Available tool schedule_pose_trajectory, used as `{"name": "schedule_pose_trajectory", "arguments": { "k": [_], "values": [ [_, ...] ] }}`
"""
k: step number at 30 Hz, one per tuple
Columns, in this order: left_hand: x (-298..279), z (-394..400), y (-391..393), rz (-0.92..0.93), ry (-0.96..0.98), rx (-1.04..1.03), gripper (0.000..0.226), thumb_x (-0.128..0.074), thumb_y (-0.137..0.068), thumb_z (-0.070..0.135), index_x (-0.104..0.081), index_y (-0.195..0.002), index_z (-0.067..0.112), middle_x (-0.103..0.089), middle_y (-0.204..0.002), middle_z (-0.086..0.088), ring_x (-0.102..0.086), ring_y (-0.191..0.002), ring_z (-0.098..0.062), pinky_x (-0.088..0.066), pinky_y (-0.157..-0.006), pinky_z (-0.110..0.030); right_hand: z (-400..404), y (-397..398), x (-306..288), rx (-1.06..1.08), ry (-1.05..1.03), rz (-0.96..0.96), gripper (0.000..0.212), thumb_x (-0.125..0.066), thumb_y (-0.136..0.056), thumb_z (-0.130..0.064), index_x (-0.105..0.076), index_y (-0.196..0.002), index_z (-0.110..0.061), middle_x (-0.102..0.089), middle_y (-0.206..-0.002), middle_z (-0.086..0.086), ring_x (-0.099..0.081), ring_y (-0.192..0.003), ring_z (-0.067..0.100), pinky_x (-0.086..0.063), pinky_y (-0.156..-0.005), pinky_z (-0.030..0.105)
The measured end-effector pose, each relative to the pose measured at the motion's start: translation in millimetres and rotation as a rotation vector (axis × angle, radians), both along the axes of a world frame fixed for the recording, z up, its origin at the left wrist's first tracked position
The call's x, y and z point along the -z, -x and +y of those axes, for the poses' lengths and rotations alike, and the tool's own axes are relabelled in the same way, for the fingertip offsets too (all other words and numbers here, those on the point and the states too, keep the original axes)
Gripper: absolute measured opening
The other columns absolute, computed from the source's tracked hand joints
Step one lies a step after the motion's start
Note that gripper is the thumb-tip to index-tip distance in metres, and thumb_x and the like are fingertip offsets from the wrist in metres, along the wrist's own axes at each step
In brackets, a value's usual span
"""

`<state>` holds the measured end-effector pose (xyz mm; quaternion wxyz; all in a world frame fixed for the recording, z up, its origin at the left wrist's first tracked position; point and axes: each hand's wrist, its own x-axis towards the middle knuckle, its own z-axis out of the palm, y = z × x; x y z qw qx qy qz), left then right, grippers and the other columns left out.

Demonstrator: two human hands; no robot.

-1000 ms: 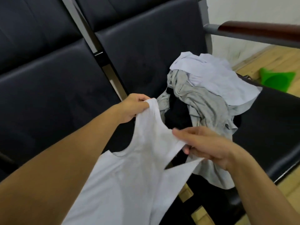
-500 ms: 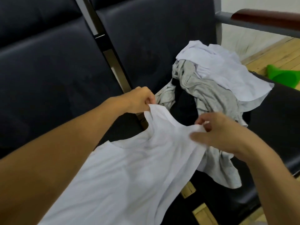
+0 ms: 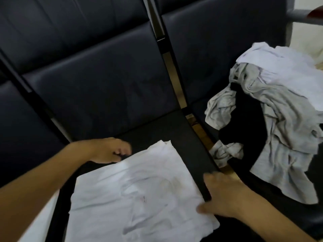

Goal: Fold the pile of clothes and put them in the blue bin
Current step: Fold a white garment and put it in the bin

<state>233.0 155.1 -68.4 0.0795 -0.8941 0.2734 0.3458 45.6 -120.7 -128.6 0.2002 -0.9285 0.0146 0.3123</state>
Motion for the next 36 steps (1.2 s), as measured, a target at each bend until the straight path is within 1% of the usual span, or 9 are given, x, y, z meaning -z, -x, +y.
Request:
{"name": "schedule_pose_trajectory", "arguments": {
  "k": [2, 5, 11, 15, 17, 21, 23, 31, 36],
  "values": [
    [33, -31, -3, -0.051, 0.128, 0.044, 0.063, -0.057, -0.093, 0.008, -0.038, -0.143, 0.041, -0.042, -0.146, 0.010, -0.044, -0.132, -0.011, -0.040, -0.110, -0.033, 12, 2, 12, -0.059, 0.086, 0.114, 0.086, -0.068, -0.083, -0.054, -0.027, -0.147, -0.012, -0.036, -0.143, 0.006, -0.040, -0.133, 0.025, -0.041, -0.107, 0.034],
    [75, -83, -8, -0.095, 0.216, 0.166, 0.082, -0.065, -0.090, 0.030, -0.013, -0.147, 0.057, -0.017, -0.158, 0.016, -0.030, -0.141, -0.016, -0.035, -0.115, -0.044, 27, 1, 19, -0.113, 0.093, 0.111, 0.038, -0.070, -0.085, -0.048, -0.044, -0.094, -0.022, -0.041, -0.098, -0.001, -0.047, -0.107, 0.023, -0.044, -0.079, 0.029],
    [88, -100, -30, -0.004, 0.138, 0.138, 0.042, -0.065, -0.088, 0.019, -0.046, -0.110, 0.049, -0.048, -0.114, 0.005, -0.056, -0.096, -0.017, -0.055, -0.081, -0.042, 12, -5, 25, 0.038, -0.271, 0.115, 0.033, -0.058, -0.092, -0.036, -0.051, -0.121, -0.023, -0.044, -0.124, -0.002, -0.047, -0.108, 0.016, -0.039, -0.084, 0.027],
    [72, -61, -34, -0.066, 0.193, 0.055, 0.016, -0.064, -0.085, 0.021, -0.064, -0.080, 0.036, -0.064, -0.093, -0.003, -0.063, -0.082, -0.018, -0.053, -0.069, -0.036, -5, -13, 27, 0.096, -0.443, -0.069, 0.035, -0.068, -0.088, -0.025, -0.040, -0.068, -0.020, -0.045, -0.078, -0.008, -0.041, -0.067, 0.006, -0.034, -0.059, 0.020],
    [54, -39, -33, -0.123, 0.195, -0.048, 0.009, -0.064, -0.089, 0.015, -0.067, -0.081, 0.011, -0.065, -0.092, -0.010, -0.063, -0.081, -0.023, -0.052, -0.068, -0.034, -11, -17, 27, 0.195, -0.504, -0.133, 0.032, -0.069, -0.088, -0.026, -0.041, -0.074, -0.021, -0.048, -0.078, -0.008, -0.044, -0.065, 0.005, -0.039, -0.058, 0.018],
    [-13, 6, -7, -0.272, 0.331, -0.165, 0.021, -0.063, -0.091, 0.005, -0.071, -0.083, 0.023, -0.070, -0.090, 0.005, -0.066, -0.083, -0.008, -0.055, -0.070, -0.024, -10, -20, 7, 0.196, -0.739, 0.065, 0.066, -0.087, -0.071, -0.029, -0.047, -0.123, -0.038, -0.066, -0.109, -0.005, -0.067, -0.096, 0.008, -0.056, -0.078, 0.022],
    [-53, 19, 13, -0.350, 0.410, -0.175, 0.025, -0.061, -0.090, 0.000, -0.076, -0.089, 0.019, -0.073, -0.087, 0.011, -0.068, -0.083, -0.002, -0.056, -0.070, -0.020, 2, -18, -6, 0.045, -0.699, 0.097, 0.051, -0.087, -0.070, -0.021, -0.061, -0.112, -0.035, -0.070, -0.107, -0.006, -0.070, -0.096, 0.009, -0.056, -0.076, 0.021],
    [-182, 97, 110, -0.865, 0.426, -0.190, 0.025, -0.057, -0.088, -0.002, -0.073, -0.087, 0.016, -0.064, -0.081, 0.003, -0.060, -0.072, -0.011, -0.044, -0.062, -0.024, 15, -20, -84, -0.181, -0.118, -0.535, 0.025, -0.056, -0.084, -0.011, -0.055, -0.061, -0.018, -0.061, -0.077, 0.003, -0.064, -0.075, 0.021, -0.045, -0.057, 0.030],
    [-233, 134, 183, -1.194, 0.811, -0.396, 0.042, -0.051, -0.087, -0.009, -0.070, -0.082, 0.028, -0.070, -0.075, 0.020, -0.064, -0.077, 0.007, -0.047, -0.065, -0.008, 10, -1, -195, -0.031, -0.502, -1.093, 0.024, -0.053, -0.087, -0.001, -0.066, -0.087, -0.021, -0.063, -0.077, -0.012, -0.061, -0.070, 0.003, -0.044, -0.057, 0.014]
  ]
}}
